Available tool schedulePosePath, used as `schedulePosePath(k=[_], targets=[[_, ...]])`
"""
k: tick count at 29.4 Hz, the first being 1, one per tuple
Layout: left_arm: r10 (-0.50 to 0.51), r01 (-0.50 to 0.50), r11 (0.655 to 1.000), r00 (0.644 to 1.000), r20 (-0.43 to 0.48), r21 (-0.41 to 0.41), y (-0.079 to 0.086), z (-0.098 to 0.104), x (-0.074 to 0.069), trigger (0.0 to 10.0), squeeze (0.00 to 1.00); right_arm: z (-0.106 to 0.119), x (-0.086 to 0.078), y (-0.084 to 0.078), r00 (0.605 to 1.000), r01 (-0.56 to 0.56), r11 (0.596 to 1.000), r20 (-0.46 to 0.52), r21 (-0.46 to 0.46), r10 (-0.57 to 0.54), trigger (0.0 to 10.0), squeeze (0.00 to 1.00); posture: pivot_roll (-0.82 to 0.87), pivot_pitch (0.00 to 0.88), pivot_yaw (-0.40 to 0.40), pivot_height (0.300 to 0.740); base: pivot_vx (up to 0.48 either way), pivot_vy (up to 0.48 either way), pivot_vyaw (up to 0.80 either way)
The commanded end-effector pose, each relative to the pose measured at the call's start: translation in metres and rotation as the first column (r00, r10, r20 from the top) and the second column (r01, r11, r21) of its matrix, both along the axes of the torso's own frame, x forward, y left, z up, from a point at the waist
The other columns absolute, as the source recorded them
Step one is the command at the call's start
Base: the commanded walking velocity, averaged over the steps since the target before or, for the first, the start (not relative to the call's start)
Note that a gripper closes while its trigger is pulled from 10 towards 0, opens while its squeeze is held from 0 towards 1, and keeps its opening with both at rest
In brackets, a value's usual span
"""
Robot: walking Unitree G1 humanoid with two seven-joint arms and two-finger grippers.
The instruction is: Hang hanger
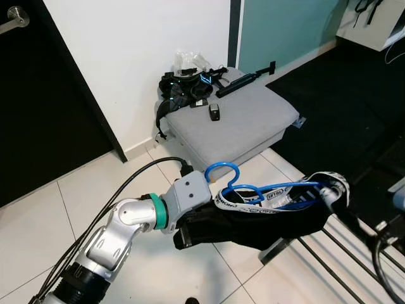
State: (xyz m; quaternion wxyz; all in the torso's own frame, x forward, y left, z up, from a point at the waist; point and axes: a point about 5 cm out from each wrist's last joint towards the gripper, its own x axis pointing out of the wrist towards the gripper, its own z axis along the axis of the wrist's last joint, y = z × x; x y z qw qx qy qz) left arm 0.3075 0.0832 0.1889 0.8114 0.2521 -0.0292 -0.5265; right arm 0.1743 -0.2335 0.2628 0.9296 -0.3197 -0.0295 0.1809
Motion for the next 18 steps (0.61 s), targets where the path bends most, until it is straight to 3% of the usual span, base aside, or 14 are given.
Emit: schedulePosePath(k=[1,3,6,7,8,9,11,12,14,18], targets=[[-0.001,0.001,1.000,1.000,-0.016,0.013,0.002,-0.005,-0.002,10.0,0.00,-0.008,-0.009,0.008,0.992,-0.082,0.996,-0.095,-0.028,0.079,10.0,0.00,-0.36,0.234,0.196,0.740,0.000,0.000,0.00],[0.001,0.000,1.000,1.000,-0.016,0.012,0.002,-0.005,-0.002,10.0,0.00,-0.009,-0.014,0.009,0.987,-0.107,0.994,-0.122,-0.011,0.104,10.0,0.00,-0.36,0.234,0.196,0.740,0.000,0.000,0.00],[0.001,-0.001,1.000,1.000,-0.016,0.012,0.002,-0.006,-0.002,10.0,0.00,0.004,-0.020,0.010,0.986,-0.147,0.989,-0.073,0.028,0.149,10.0,0.00,-0.36,0.234,0.196,0.740,0.000,0.000,0.00],[0.000,0.000,1.000,1.000,-0.016,0.012,0.002,-0.006,-0.002,10.0,0.00,0.014,-0.020,0.010,0.987,-0.158,0.985,-0.009,0.069,0.159,10.0,0.00,-0.36,0.234,0.196,0.740,0.000,0.000,0.00],[0.000,0.000,1.000,1.000,-0.016,0.012,0.002,-0.006,-0.002,10.0,0.00,0.014,-0.020,0.010,0.987,-0.158,0.985,-0.009,0.069,0.159,10.0,0.00,-0.36,0.234,0.196,0.740,0.000,0.000,0.00],[-0.001,0.001,1.000,1.000,-0.017,0.012,0.002,-0.006,-0.002,10.0,0.00,0.028,-0.022,0.011,0.980,-0.194,0.974,0.078,0.119,0.185,10.0,0.00,-0.36,0.237,0.199,0.740,0.000,0.000,0.00],[-0.005,0.005,1.000,1.000,-0.018,0.011,0.001,-0.006,-0.002,10.0,0.00,0.054,-0.028,0.016,0.934,-0.310,0.922,0.257,0.234,0.249,10.0,0.00,-0.37,0.238,0.202,0.740,0.000,0.000,0.00],[-0.005,0.005,1.000,1.000,-0.018,0.011,0.001,-0.006,-0.002,10.0,0.00,0.054,-0.028,0.016,0.934,-0.310,0.922,0.257,0.234,0.249,10.0,0.00,-0.37,0.238,0.202,0.740,0.000,0.000,0.00],[-0.008,0.009,1.000,1.000,-0.019,0.012,0.000,-0.006,-0.001,10.0,0.00,0.067,-0.036,0.020,0.886,-0.408,0.864,0.354,0.295,0.298,10.0,0.00,-0.37,0.240,0.203,0.740,0.000,0.000,0.00],[-0.012,0.012,1.000,1.000,-0.019,0.012,0.000,-0.006,-0.001,10.0,0.00,0.073,-0.043,0.023,0.841,-0.493,0.791,0.432,0.362,0.327,10.0,0.00,-0.37,0.239,0.206,0.740,0.000,0.000,0.00]])
